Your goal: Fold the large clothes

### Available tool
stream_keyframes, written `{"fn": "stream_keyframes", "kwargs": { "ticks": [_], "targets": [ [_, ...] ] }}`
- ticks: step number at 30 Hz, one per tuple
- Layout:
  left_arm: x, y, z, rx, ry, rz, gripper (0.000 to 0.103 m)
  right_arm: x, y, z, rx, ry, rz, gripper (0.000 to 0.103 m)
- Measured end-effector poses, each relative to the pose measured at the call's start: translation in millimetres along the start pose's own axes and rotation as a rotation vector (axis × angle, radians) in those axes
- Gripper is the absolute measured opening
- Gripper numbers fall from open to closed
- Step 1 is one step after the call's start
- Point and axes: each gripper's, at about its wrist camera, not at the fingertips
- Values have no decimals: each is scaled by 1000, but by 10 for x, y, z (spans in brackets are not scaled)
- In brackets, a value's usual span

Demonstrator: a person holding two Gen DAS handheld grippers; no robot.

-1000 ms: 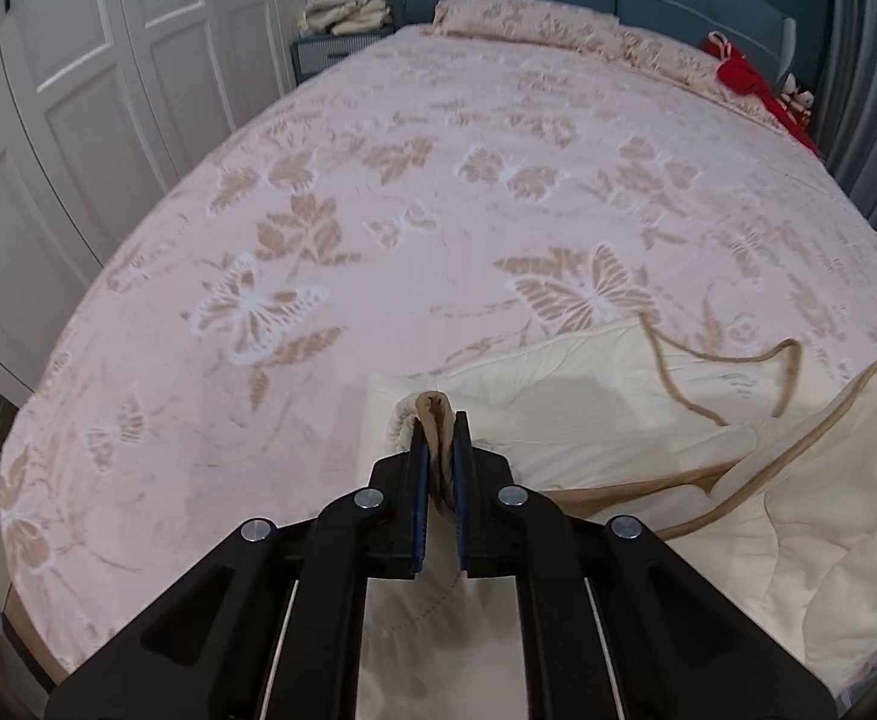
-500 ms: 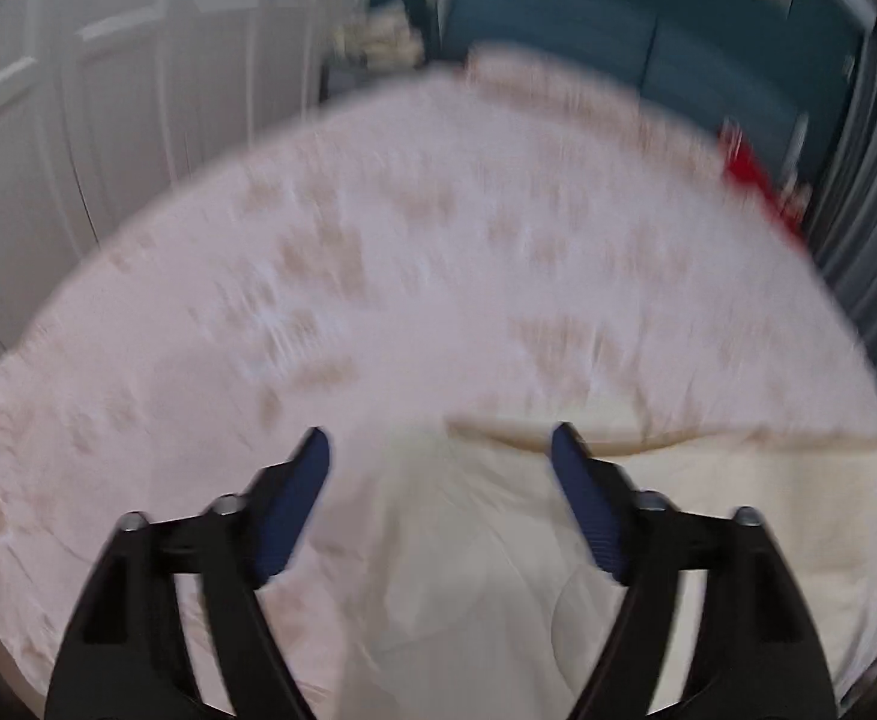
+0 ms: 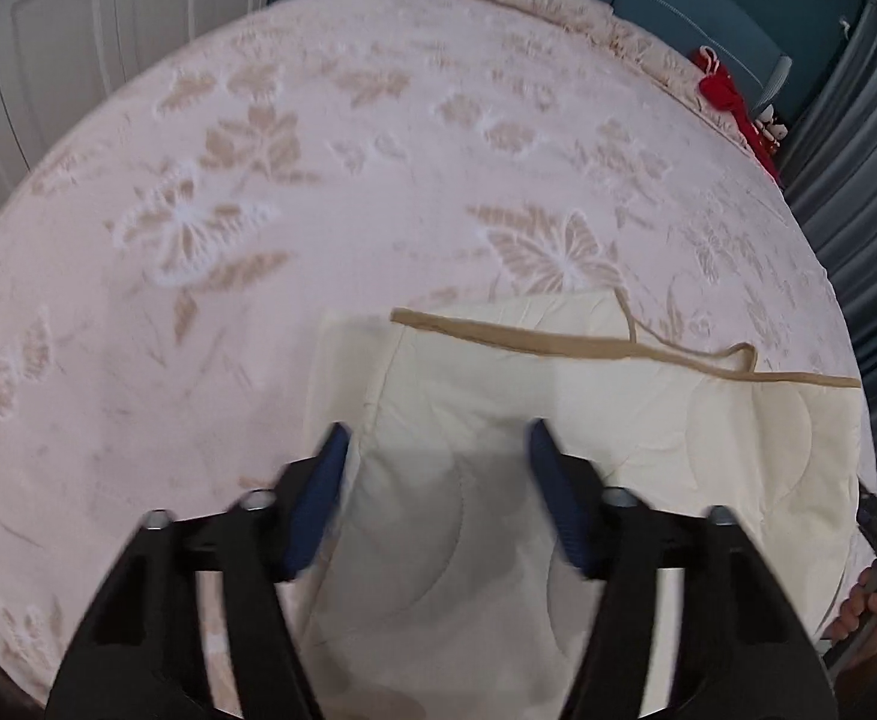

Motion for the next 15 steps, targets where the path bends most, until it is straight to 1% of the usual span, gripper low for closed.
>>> {"fn": "stream_keyframes", "kwargs": {
  "ticks": [1,2,3,4,6,8,11,12,15],
  "targets": [
    [5,-3,6,-3,-13,-4,32,30,-1,18,-11,12,3,16],
    [0,-15,15,-2,-16,-9,18,45,-15,54,-25,22,-5,13],
    [-24,-33,16,-6,-19,-20,13,27,-45,77,-29,27,-26,12],
    [-75,-70,19,-16,-15,-45,11,3,-77,83,-26,33,-46,11],
    [-202,-159,-9,-11,-25,-104,10,-106,-211,43,20,26,-115,10],
    [-255,-240,-41,6,-48,-141,9,-109,-333,-24,56,27,-137,9],
    [-134,-309,-52,17,-89,-126,9,80,-374,-78,64,63,-103,9],
    [-40,-300,-42,15,-111,-109,9,144,-359,-85,61,77,-92,9],
    [174,-247,25,-6,-138,-74,10,321,-291,-131,61,112,-61,9]
  ]
}}
Point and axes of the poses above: each gripper's, at about its wrist camera, not at the fingertips, and x roughly the way its jaws point, z to its left, y to its underside
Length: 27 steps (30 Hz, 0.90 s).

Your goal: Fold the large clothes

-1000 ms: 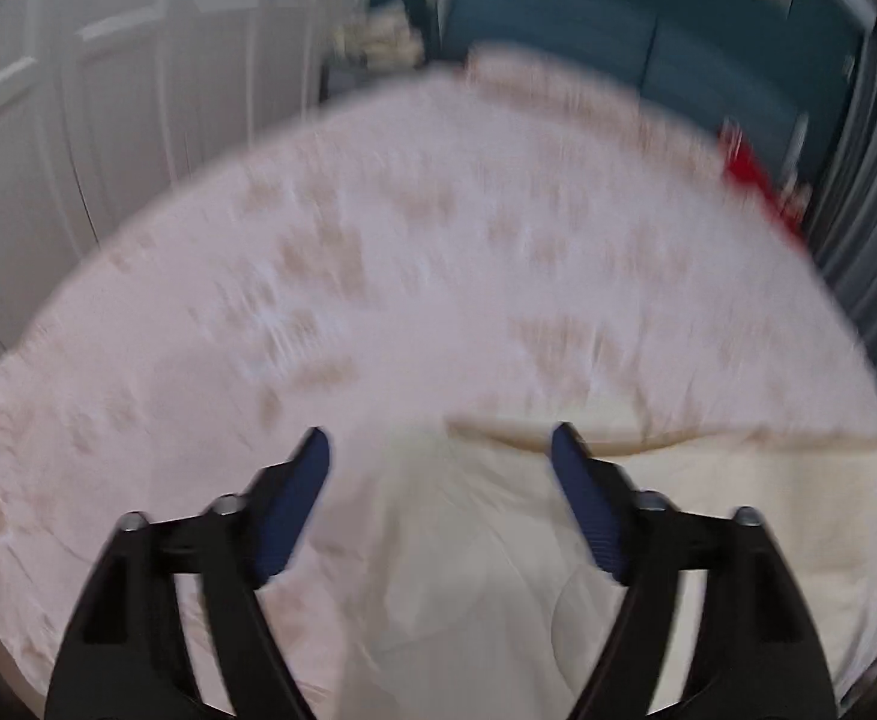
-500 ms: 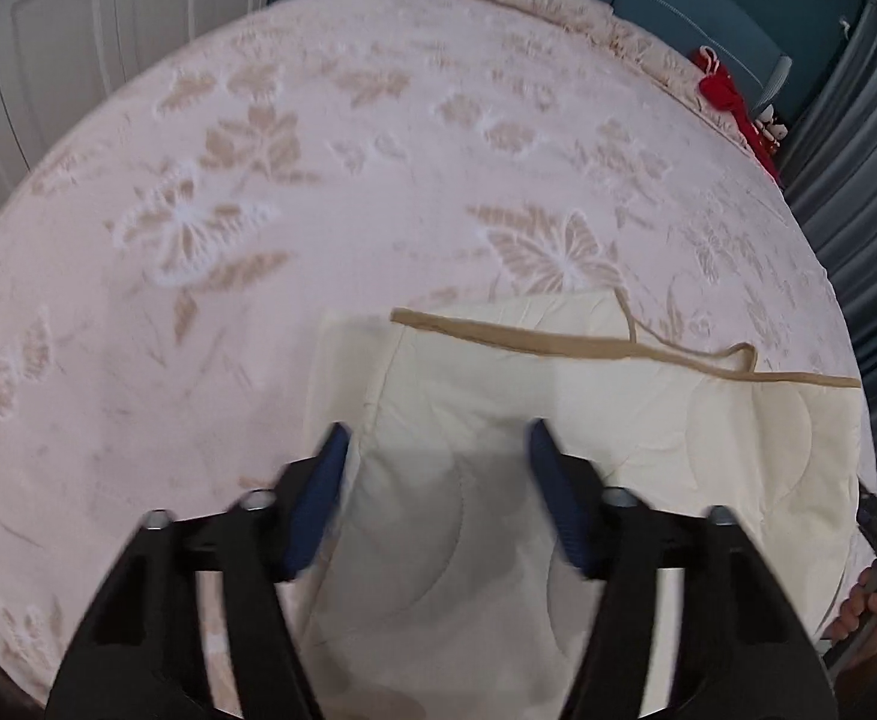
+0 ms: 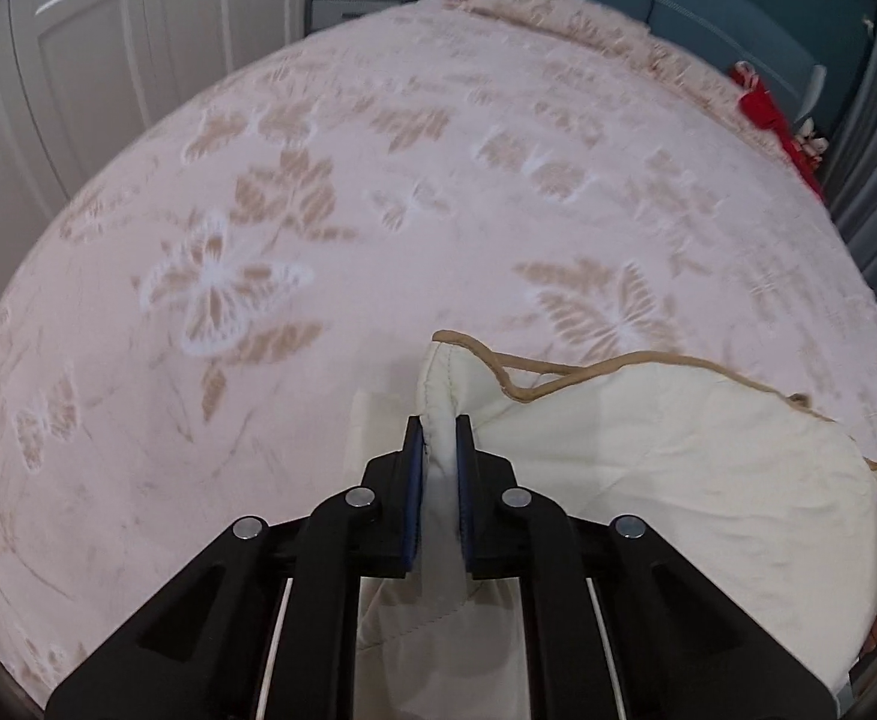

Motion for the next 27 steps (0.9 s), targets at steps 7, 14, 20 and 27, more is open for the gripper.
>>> {"fn": "stream_keyframes", "kwargs": {
  "ticks": [7,14,20,27],
  "targets": [
    [221,150,23,18,-30,-1,11,241,140,-34,-20,33,37,9],
    [319,253,-86,88,-100,-37,12,363,245,-1,-59,67,34,10],
    [346,325,-222,158,-194,-84,15,391,279,59,-105,102,12,12],
    [-193,186,-244,144,-250,-119,33,-152,44,-77,8,95,-44,33]
  ]
}}
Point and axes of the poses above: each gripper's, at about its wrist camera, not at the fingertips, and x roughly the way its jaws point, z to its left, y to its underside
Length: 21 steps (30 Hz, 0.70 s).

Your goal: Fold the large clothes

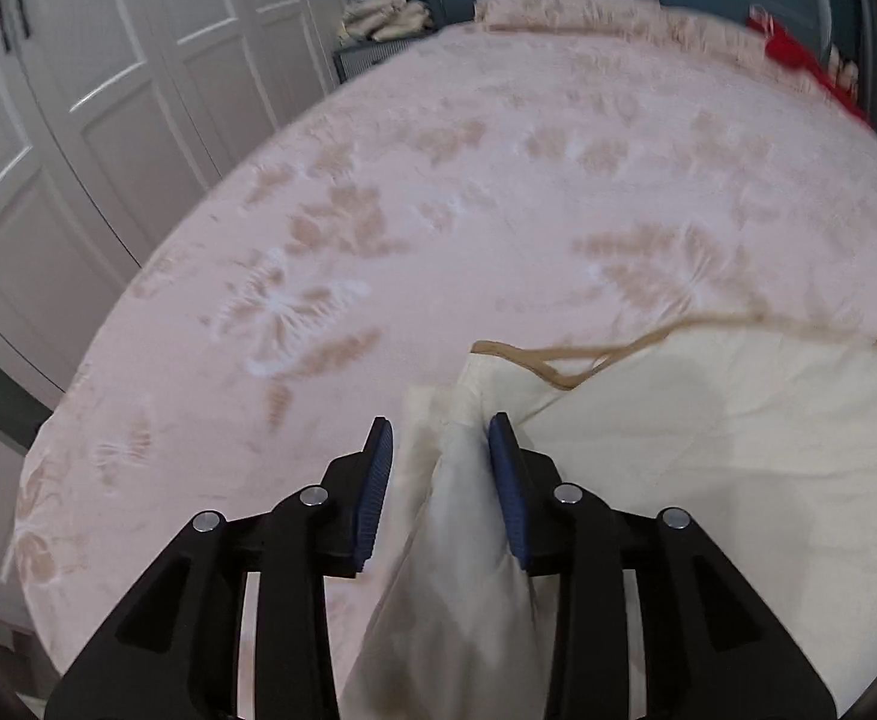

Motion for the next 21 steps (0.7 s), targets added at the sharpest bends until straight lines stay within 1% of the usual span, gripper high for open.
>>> {"fn": "stream_keyframes", "kwargs": {
  "ticks": [1,2,3,5,7,8,11,14,17,21],
  "targets": [
    [-116,-34,4,-4,14,-1,32,-228,-42,77,-34,20,-46,31],
    [-255,-85,-25,-5,37,4,32,-344,-54,160,-63,13,-67,28],
    [-381,-133,-96,-8,63,2,32,-464,-57,297,-98,-17,-79,21],
    [-504,-195,-330,9,110,11,32,-550,-24,613,-156,-71,-56,17],
    [-503,-203,-629,27,176,43,32,-536,64,951,-217,-127,-21,12],
    [-481,-186,-778,38,189,57,32,-483,143,1172,-255,-150,2,12],
    [-356,-97,-1134,65,206,93,32,-324,271,1482,-296,-174,44,12],
    [-192,-18,-1339,58,219,133,32,-136,338,1627,-280,-189,91,12],
    [-104,15,-1483,71,199,125,32,37,407,1730,-277,-184,126,12],
    [7,47,-1590,74,187,127,32,231,493,1799,-286,-173,153,12]
  ]
}}
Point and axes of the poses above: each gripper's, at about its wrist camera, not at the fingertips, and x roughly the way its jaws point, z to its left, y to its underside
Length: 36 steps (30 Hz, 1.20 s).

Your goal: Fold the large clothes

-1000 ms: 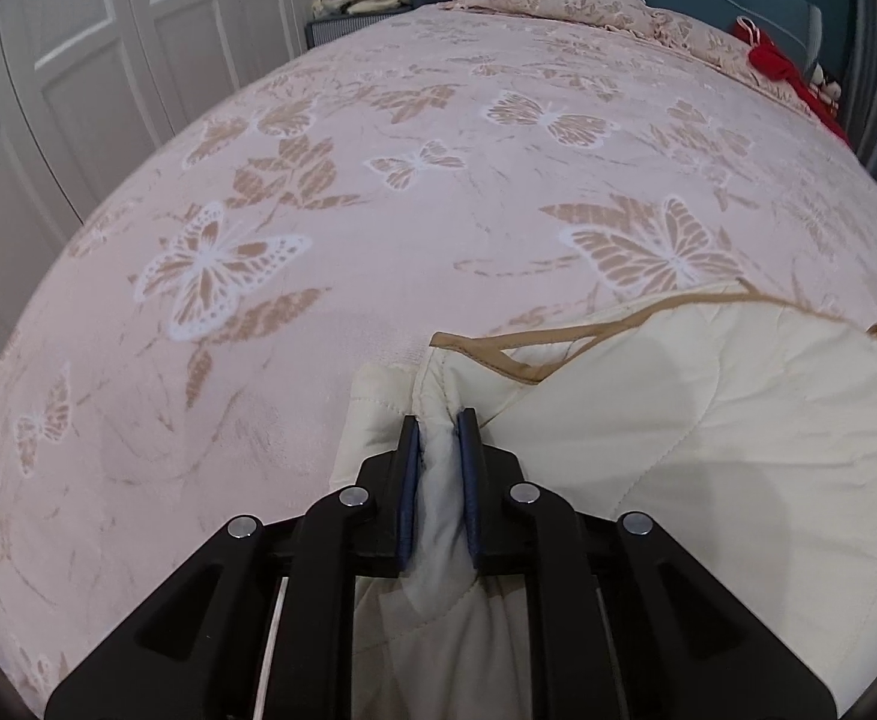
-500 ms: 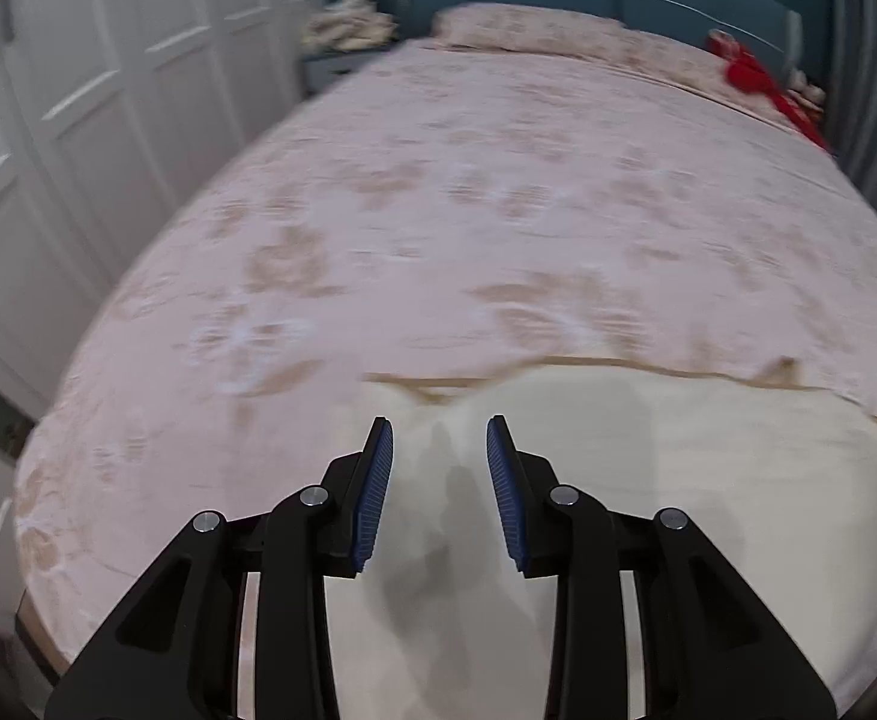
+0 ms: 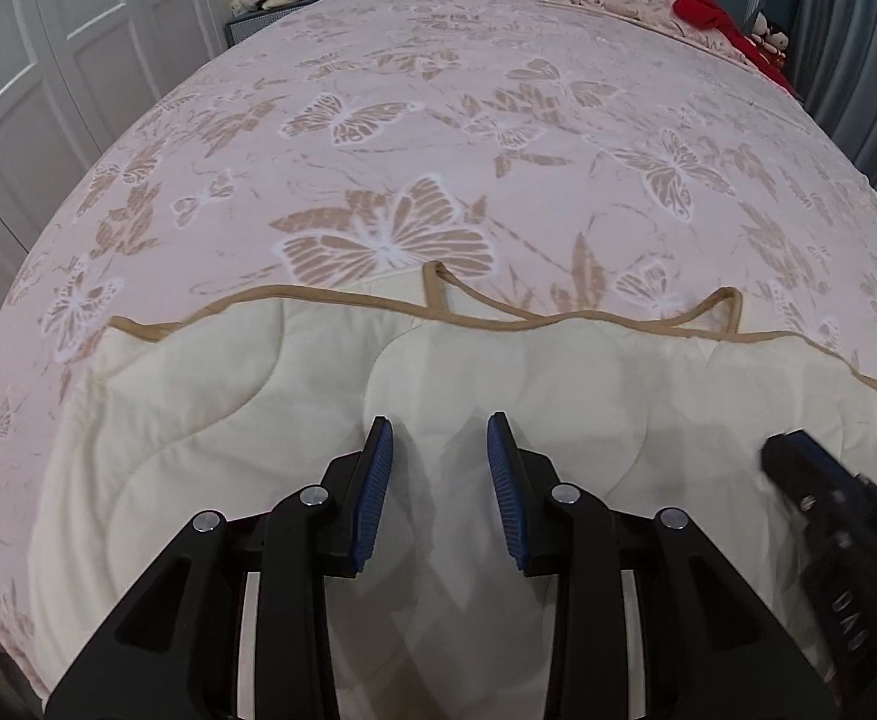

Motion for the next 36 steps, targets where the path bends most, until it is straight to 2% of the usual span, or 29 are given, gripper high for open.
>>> {"fn": "stream_keyframes", "kwargs": {
  "ticks": [12,36],
  "targets": [
    [224,127,-103,40,-44,-47,31,308,133,58,-47,42,-4,10],
    [318,211,-235,81,-117,-122,31,468,181,136,-80,74,-46,9]
  ]
}}
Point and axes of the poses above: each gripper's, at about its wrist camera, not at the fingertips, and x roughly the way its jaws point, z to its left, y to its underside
